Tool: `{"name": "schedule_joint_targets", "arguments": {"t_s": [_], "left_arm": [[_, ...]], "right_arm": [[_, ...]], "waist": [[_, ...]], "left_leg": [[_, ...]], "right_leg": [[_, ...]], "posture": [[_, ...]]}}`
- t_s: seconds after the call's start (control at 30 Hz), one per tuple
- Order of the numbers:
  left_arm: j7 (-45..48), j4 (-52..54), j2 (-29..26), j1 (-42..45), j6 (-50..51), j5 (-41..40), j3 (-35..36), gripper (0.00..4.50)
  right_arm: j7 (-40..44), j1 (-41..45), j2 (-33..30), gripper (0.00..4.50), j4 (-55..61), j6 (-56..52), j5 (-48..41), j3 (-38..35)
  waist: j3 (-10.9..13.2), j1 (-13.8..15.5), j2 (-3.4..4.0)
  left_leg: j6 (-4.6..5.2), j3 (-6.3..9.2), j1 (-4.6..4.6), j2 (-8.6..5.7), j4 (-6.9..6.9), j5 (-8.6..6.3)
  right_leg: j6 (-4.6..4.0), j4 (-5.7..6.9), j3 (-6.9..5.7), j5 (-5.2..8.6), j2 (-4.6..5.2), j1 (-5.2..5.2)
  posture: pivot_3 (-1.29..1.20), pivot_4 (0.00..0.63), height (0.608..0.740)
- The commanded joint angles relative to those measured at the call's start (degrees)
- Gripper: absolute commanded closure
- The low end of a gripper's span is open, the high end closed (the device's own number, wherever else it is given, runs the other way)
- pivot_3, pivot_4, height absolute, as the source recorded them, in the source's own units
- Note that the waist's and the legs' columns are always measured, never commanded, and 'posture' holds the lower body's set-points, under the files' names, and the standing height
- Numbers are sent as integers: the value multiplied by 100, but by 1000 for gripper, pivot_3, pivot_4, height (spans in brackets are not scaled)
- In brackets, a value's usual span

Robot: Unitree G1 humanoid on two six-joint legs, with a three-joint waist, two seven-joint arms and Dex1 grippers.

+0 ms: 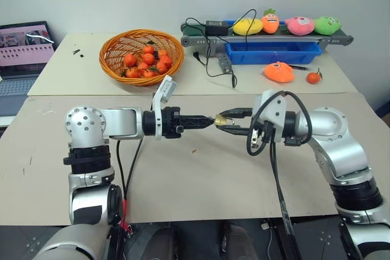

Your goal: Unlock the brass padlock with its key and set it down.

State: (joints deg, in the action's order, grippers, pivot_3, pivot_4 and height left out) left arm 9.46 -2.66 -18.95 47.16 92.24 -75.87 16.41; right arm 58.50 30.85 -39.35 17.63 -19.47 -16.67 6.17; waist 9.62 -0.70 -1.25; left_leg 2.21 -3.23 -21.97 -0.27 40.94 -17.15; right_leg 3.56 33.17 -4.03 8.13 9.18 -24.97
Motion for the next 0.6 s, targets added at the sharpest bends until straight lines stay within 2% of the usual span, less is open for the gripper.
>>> {"name": "schedule_joint_targets", "arguments": {"t_s": [0.03,0.23,0.33,0.4,0.6], "left_arm": [[-8,9,12,160,-70,-67,74,3135],[-15,40,76,141,-96,-111,52,3135],[9,64,112,135,-97,-157,30,3800],[-3,59,124,136,-108,-162,28,4467],[-10,26,117,144,-148,-148,25,4467]], "right_arm": [[-45,89,-67,3579,292,-67,-148,-193],[-64,94,-52,3579,323,-103,-150,-174],[-77,124,-44,3579,331,-128,-148,-173],[-83,132,-44,3579,342,-146,-150,-176],[-88,178,-49,3579,361,-203,-158,-190]], "waist": [[0,0,0],[0,1,0],[0,1,0],[0,1,0],[0,2,0]], "left_leg": [[0,0,0,0,0,0],[0,-1,0,0,0,0],[0,-1,0,0,0,0],[0,-1,0,0,0,0],[0,-1,0,0,0,0]], "right_leg": [[0,0,0,0,0,0],[0,0,0,0,0,0],[0,0,0,0,0,0],[0,-1,0,0,0,0],[0,0,0,0,0,0]], "posture": [[0,150,740],[0,150,740],[0,150,740],[0,150,740],[0,150,740]]}}
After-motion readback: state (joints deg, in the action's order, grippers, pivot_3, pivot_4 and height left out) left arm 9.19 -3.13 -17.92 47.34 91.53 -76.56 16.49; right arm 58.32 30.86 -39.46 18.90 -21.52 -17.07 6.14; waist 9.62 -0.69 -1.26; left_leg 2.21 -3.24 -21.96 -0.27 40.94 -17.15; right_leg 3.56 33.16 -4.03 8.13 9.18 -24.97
